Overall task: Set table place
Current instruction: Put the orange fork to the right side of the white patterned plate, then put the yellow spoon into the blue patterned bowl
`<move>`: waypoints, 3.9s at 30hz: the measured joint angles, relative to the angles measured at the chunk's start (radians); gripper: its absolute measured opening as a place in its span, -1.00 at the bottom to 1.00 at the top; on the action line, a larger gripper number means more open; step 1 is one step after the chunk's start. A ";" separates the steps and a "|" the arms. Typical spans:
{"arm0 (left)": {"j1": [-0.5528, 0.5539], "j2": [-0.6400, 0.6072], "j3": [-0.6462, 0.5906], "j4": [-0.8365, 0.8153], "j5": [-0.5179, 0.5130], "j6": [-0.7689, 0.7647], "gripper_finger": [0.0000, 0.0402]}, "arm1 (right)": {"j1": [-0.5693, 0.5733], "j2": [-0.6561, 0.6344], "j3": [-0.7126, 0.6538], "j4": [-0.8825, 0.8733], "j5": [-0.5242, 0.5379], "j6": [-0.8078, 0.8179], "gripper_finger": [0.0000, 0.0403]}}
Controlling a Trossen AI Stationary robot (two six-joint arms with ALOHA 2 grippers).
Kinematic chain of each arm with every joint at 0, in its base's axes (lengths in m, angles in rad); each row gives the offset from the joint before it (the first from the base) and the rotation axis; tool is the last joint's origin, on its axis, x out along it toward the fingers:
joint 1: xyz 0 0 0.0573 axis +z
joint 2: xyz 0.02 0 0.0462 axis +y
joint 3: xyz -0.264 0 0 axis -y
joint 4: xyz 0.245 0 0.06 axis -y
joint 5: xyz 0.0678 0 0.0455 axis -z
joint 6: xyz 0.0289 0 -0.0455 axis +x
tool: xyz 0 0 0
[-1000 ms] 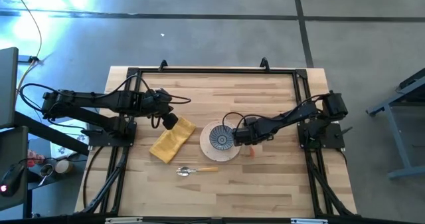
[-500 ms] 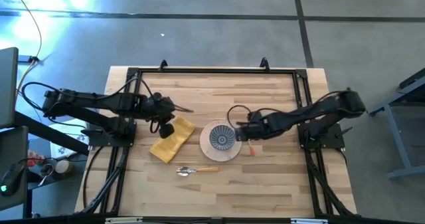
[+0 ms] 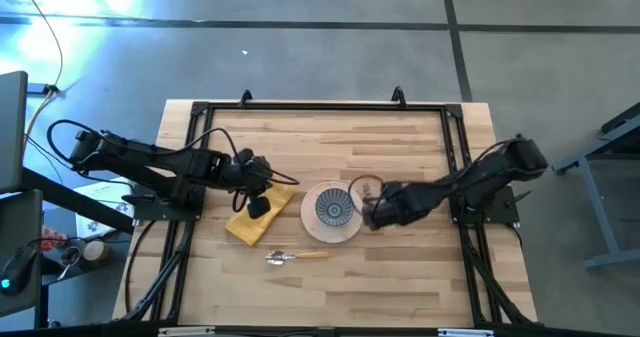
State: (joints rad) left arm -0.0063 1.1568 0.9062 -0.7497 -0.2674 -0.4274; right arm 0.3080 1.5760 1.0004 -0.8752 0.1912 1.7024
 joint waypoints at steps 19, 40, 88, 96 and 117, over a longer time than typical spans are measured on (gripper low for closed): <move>0.000 -0.001 0.000 -0.003 -0.012 0.000 -1.00 | 0.066 0.197 0.002 0.171 -0.110 0.058 -1.00; 0.000 -0.001 0.000 -0.004 -0.012 0.000 -1.00 | -0.126 0.079 -0.002 0.134 0.136 -0.108 -1.00; 0.000 -0.001 0.000 -0.021 -0.040 -0.044 -1.00 | -0.376 0.204 -0.001 0.340 -0.024 -0.586 -1.00; -0.015 -0.001 0.000 -0.037 0.035 0.041 -1.00 | -0.352 0.075 -0.001 0.368 -0.033 -0.640 -1.00; -0.361 0.334 0.038 0.221 0.102 0.103 -0.12 | -0.205 -0.271 0.001 0.158 0.031 -0.647 -1.00</move>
State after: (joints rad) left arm -0.3673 1.4904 0.9441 -0.5292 -0.1658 -0.3242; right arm 0.1025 1.3050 1.0012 -0.7167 0.2225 1.0554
